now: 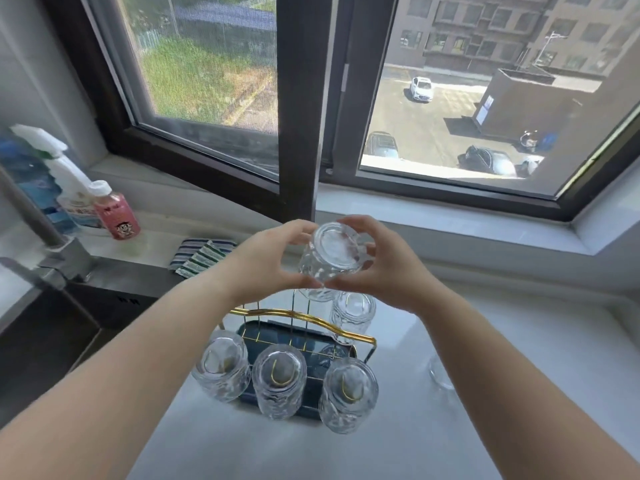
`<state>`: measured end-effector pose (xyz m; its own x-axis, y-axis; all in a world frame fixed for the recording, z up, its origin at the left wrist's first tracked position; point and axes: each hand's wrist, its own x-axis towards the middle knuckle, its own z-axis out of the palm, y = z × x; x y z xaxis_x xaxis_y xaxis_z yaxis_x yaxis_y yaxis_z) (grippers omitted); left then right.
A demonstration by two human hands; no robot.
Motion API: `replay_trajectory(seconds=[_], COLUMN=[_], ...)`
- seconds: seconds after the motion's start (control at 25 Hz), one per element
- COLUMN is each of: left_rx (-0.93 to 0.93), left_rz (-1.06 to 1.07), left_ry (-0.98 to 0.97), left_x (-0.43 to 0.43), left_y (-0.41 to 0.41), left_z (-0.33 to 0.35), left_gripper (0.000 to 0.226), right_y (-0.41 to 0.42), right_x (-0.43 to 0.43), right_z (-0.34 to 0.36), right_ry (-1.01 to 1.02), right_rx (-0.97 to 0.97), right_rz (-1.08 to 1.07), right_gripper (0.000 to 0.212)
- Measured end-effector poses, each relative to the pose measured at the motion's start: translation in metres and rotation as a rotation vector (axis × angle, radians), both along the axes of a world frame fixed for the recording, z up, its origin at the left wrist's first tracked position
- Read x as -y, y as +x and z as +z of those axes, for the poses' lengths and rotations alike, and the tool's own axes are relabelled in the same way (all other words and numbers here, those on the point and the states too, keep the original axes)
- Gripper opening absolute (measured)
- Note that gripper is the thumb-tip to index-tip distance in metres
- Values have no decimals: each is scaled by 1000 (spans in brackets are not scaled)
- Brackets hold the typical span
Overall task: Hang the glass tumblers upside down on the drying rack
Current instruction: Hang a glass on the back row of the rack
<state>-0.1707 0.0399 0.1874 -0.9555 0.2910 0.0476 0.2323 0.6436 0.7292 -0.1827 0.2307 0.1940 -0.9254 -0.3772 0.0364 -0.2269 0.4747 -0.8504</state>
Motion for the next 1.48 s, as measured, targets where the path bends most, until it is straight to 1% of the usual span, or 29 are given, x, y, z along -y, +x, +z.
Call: replay_trajectory(seconds=[0.16,0.32,0.4,0.48,0.64,0.92,1.08,1.2,1.28,1.36,1.4,1.48], left_rx=[22,-28,-29,10,97,147,170,159,173,188,166,81], left_rz=[8,92,86,50,-2,-12,-4,4,7,34,59,97], left_ry=[-59,-297,-415,-491,-511,-551,-547,-545,-562,-556,-511,-309], left_x=[7,15,14,12,11,9,8,7,7,6,3,-12], left_y=[-17,-31,-35,-38,-44,-47,-48,-47,-44,-38,-35,-25], left_z=[-27,-44,-51,-58,-73,-84,-84,-83,-78,-66,-58,-42], left_gripper=[71,69,68,67,67,66,69,68,69,72,72,68], right_y=[-20,-34,-38,-40,-43,-48,-50,-52,-51,-46,-41,-28], right_x=[11,25,31,34,32,33,34,34,32,20,8,-24], right_z=[-28,-50,-59,-69,-82,-90,-94,-97,-95,-87,-81,-72], right_ry=[114,195,255,309,415,564,602,605,580,454,355,174], right_rx=[-27,-17,-9,8,44,-40,-66,-78,-61,-2,30,69], right_rz=[6,38,68,101,164,242,257,264,263,213,161,42], right_gripper=[79,83,83,81,80,79,78,79,85,94,96,90])
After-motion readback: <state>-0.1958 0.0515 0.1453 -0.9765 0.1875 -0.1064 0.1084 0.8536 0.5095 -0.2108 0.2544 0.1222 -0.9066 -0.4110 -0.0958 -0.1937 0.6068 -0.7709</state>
